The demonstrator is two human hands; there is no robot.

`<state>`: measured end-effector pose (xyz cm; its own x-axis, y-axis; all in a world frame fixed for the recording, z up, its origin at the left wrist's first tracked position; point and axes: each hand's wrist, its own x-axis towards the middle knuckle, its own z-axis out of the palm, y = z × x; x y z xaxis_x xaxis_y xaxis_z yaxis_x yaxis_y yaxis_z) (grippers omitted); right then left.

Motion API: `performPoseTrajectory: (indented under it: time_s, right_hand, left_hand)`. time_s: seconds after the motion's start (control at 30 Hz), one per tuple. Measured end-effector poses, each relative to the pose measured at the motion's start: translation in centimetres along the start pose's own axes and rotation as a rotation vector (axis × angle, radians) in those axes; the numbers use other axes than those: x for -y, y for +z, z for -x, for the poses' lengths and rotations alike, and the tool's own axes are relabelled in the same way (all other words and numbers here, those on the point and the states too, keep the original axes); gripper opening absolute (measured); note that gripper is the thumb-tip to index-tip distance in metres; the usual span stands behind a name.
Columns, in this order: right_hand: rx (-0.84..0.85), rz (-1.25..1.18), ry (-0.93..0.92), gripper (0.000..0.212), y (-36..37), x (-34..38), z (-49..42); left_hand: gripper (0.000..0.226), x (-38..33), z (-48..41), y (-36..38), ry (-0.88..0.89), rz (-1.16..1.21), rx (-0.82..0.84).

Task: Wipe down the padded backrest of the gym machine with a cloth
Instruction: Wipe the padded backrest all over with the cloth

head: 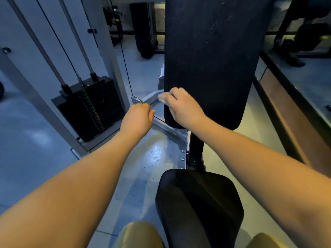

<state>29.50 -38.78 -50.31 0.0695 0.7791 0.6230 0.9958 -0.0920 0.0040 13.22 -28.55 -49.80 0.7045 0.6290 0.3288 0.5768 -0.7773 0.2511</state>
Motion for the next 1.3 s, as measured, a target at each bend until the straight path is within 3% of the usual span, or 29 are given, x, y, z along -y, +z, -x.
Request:
performPoseTrajectory:
  time_s: [0.17, 0.27, 0.33, 0.37, 0.57, 0.77, 0.87, 0.97, 1.07, 1.17, 1.23, 1.3]
  right_hand:
    - [0.318, 0.017, -0.13, 0.045, 0.4, 0.9, 5.6]
    - [0.14, 0.008, -0.036, 0.029, -1.7, -0.6, 3.2]
    - [-0.05, -0.02, 0.099, 0.03, -2.8, -1.6, 1.4]
    - [-0.069, -0.029, 0.12, 0.031, -2.7, -1.6, 1.3]
    - [0.142, 0.03, 0.02, 0.039, 3.2, 0.5, 7.8]
    - [0.281, 0.217, -0.098, 0.045, 2.3, -0.2, 11.4]
    - [0.225, 0.144, 0.141, 0.05, 1.1, -1.5, 14.4]
    - [0.109, 0.043, 0.323, 0.037, -1.2, -1.7, 16.2]
    - [-0.121, -0.039, 0.41, 0.04, -3.4, -2.7, 14.8]
    - [-0.329, -0.065, 0.637, 0.047, -3.8, -4.0, 12.3]
    - [-0.266, -0.029, 0.631, 0.045, -2.4, -3.3, 12.2]
    - [-0.12, -0.026, 0.49, 0.039, -0.8, -2.4, 13.8]
  left_hand:
    - [0.026, -0.5, 0.4, 0.1, -0.018, 0.032, 0.043]
    - [0.015, -1.6, 0.2, -0.4, -0.007, 0.101, 0.084]
    - [0.02, -2.1, 0.0, -0.6, -0.035, 0.154, 0.097]
    - [0.024, -2.2, 0.0, -0.6, -0.047, 0.168, 0.106]
    - [0.033, -2.8, 0.6, 0.7, -0.083, 0.254, 0.121]
    - [0.041, -4.7, 1.3, 2.0, -0.093, 0.345, 0.112]
    - [0.068, -5.8, 1.7, 2.3, -0.049, 0.333, 0.065]
    - [0.091, -7.0, 1.9, 2.8, 0.084, 0.13, -0.025]
    - [0.091, -8.9, 1.4, 3.8, 0.188, -0.024, 0.011]
    - [0.089, -10.2, 1.0, 4.6, 0.143, -0.093, 0.038]
    - [0.089, -10.2, 0.9, 4.5, 0.144, -0.141, 0.027]
    - [0.089, -10.0, 0.8, 4.3, 0.162, -0.177, 0.029]
